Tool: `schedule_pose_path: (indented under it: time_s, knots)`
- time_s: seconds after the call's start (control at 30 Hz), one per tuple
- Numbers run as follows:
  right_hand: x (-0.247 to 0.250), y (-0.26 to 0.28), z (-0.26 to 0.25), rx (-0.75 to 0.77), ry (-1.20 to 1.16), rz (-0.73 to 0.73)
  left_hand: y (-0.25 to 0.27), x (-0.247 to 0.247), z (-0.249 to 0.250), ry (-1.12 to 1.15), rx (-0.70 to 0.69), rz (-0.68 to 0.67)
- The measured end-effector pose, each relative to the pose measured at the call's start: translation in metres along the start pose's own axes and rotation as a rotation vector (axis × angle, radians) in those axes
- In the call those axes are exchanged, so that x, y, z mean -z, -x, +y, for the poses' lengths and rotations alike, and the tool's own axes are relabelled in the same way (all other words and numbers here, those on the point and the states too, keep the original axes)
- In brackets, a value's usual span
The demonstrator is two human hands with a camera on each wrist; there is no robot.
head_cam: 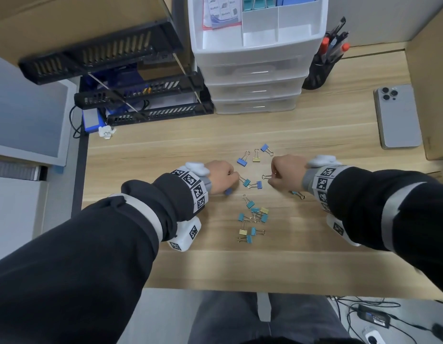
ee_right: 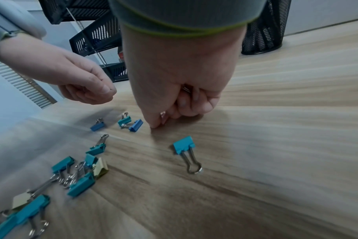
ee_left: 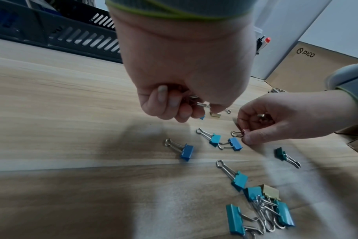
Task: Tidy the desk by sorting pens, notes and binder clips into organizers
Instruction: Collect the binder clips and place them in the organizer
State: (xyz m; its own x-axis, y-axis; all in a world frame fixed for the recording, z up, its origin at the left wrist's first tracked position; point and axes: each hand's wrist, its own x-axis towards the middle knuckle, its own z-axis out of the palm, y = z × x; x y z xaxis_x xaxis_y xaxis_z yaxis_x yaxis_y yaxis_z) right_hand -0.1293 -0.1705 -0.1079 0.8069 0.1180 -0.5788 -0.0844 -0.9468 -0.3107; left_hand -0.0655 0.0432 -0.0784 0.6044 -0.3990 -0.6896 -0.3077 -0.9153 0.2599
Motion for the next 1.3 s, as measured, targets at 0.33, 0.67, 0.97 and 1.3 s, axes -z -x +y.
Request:
schedule_pose_path:
  time_s: [0.33,0.67,0.97,1.3]
  knots:
    - [0.004,0.002,-0.011,-0.129,-0.653,-0.024,0.009,0.008,0.012,0.161,-0.009,0.003]
    - [0.037,0.011,-0.049,-0.461,-1.859,-0.341,0.029,0.057,0.059,0.24,-0.37,0.253]
    - [0.088,0.02,-0.065,-0.246,-2.159,-0.262,0.053,0.095,0.076,0.079,-0.678,0.407]
    - [0.143,0.031,-0.05,-0.245,-2.108,-0.291,0.056,0.168,0.07,0.056,-0.524,0.618]
